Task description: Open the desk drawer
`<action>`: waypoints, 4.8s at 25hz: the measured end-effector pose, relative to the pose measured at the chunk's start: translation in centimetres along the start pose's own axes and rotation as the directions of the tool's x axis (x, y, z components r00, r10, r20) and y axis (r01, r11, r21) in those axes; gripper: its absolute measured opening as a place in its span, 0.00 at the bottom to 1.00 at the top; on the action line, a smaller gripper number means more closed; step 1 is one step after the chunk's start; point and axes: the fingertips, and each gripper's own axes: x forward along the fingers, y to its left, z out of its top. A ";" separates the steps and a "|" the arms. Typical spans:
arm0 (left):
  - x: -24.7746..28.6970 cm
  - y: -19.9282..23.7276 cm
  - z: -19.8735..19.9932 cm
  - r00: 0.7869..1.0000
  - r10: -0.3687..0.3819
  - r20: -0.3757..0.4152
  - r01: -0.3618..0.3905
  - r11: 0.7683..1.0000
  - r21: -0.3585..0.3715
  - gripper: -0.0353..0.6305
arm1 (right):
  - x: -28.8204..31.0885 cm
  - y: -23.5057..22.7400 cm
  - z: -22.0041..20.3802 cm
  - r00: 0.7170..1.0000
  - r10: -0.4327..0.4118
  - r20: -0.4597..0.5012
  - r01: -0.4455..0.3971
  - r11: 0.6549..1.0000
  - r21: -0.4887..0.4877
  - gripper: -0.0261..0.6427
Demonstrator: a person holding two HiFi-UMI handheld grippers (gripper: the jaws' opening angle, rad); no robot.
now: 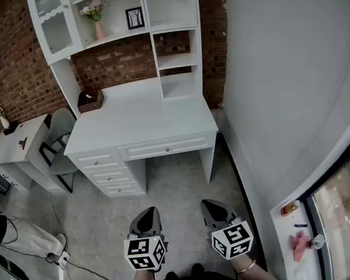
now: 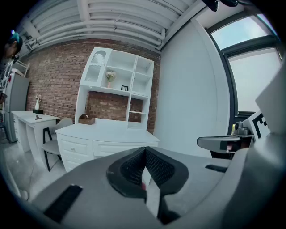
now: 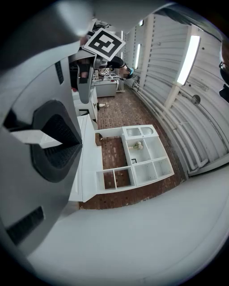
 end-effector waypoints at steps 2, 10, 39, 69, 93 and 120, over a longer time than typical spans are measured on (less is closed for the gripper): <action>0.0 -0.1 -0.1 1.000 0.003 -0.002 -0.003 1.000 -0.005 0.07 | -0.1 -0.1 0.1 1.000 0.001 0.000 -0.001 1.000 0.003 0.05; 0.4 -0.8 -0.6 1.000 0.024 -0.010 -0.024 1.000 -0.003 0.07 | -0.9 -1.1 0.0 1.000 0.012 0.017 -0.013 0.999 0.036 0.05; 18.3 5.6 1.9 0.997 -0.004 -0.083 0.004 1.000 -0.004 0.19 | 12.9 -9.6 3.1 0.999 -0.041 -0.012 0.042 0.997 0.058 0.05; 38.0 10.5 -1.9 0.962 -0.034 -0.269 0.032 0.999 -0.013 0.31 | 28.3 -17.4 5.2 0.995 -0.080 -0.060 0.085 0.993 0.076 0.05; 50.5 13.4 -12.2 0.851 0.169 -0.498 -0.229 0.971 -0.063 0.31 | 37.0 -24.2 1.6 0.967 0.161 -0.198 -0.146 0.985 0.089 0.05; 51.1 13.2 -15.4 0.819 0.166 -0.550 -0.212 0.977 -0.021 0.17 | 34.5 -23.8 0.6 0.969 0.118 -0.217 -0.100 0.991 0.094 0.05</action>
